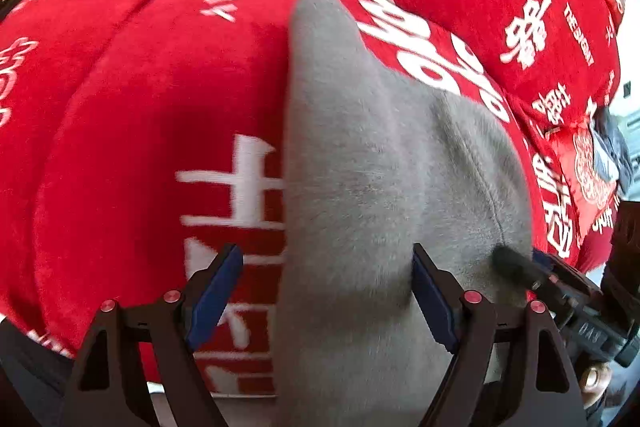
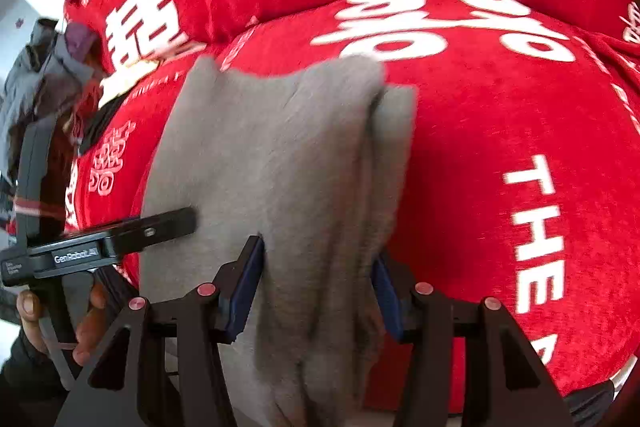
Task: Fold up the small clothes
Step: 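Open both grippers and press the folded sweater flat on the bedspread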
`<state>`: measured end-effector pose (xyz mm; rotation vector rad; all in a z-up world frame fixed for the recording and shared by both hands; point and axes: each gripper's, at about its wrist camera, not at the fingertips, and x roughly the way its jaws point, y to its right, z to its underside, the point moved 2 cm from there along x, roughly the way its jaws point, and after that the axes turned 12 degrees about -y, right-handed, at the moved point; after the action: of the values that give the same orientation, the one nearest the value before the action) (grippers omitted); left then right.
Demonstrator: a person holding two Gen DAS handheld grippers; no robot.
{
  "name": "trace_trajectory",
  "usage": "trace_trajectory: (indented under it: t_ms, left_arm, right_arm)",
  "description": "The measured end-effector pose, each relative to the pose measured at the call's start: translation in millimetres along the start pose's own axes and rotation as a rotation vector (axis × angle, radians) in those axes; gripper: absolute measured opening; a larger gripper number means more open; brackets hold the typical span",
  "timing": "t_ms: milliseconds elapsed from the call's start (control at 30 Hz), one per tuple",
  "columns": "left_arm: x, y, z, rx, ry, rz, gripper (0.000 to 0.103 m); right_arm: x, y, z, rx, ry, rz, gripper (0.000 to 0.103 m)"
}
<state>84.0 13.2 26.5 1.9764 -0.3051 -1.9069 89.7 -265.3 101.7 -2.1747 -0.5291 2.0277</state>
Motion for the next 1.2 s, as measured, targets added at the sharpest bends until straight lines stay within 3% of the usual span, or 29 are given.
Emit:
trace_trajectory:
  t_ms: [100,167,267,333,467,567,700,800,867,933,1033,1100,1200]
  left_arm:
    - [-32.8,11.3,11.1,0.062,0.116,-0.085,0.083]
    - [-48.7,25.2,15.7,0.14,0.174,-0.088,0.083]
    - [-53.3,46.8,18.0,0.248,0.181,0.012,0.083]
    - [-44.4,60.0,17.6,0.321,0.154,0.071,0.083]
    - [-11.9,61.2,5.5,0.328,0.069,0.091,0.083]
    - [2.6,54.4,0.3,0.327,0.056,0.094,0.083]
    - [7.0,57.6,0.7,0.366,0.062,0.078,0.083]
    - [-2.4,58.0,0.7,0.352,0.046,0.068,0.083]
    - [-15.3,61.9,-5.1,0.34,0.061,0.077,0.083]
    - [-24.1,66.2,-17.6,0.333,0.103,0.06,0.083]
    - [-15.2,69.5,-43.1,0.3,0.069,0.034,0.083]
    - [-3.2,71.3,-52.9,0.297,0.033,0.032,0.083]
    - [20.5,72.5,-61.5,0.31,-0.016,-0.029,0.083]
  right_arm:
    - [-26.8,-11.5,2.8,-0.083,0.081,0.047,0.057]
    - [-37.5,-32.9,7.8,-0.213,0.108,0.054,0.058]
    - [-32.1,-71.3,19.8,-0.44,0.079,0.025,0.059]
    - [-14.9,-81.1,24.3,-0.519,0.027,0.016,0.059]
    - [23.1,-59.8,25.1,-0.484,-0.065,0.08,0.058]
    - [18.4,-40.1,27.1,-0.427,-0.014,-0.022,0.058]
    - [17.4,-27.5,30.7,-0.431,0.025,-0.067,0.058]
    - [9.8,-27.2,19.1,-0.384,-0.009,-0.116,0.059]
    - [-8.9,-23.1,9.1,-0.353,0.03,-0.145,0.059]
    - [-22.0,-20.9,-1.6,-0.36,0.077,-0.142,0.061]
    - [-25.0,-22.6,-28.5,-0.409,0.085,-0.106,0.062]
    - [-13.4,-23.5,-42.3,-0.439,0.046,-0.068,0.062]
    - [20.3,-15.5,-62.5,-0.444,-0.058,-0.019,0.062]
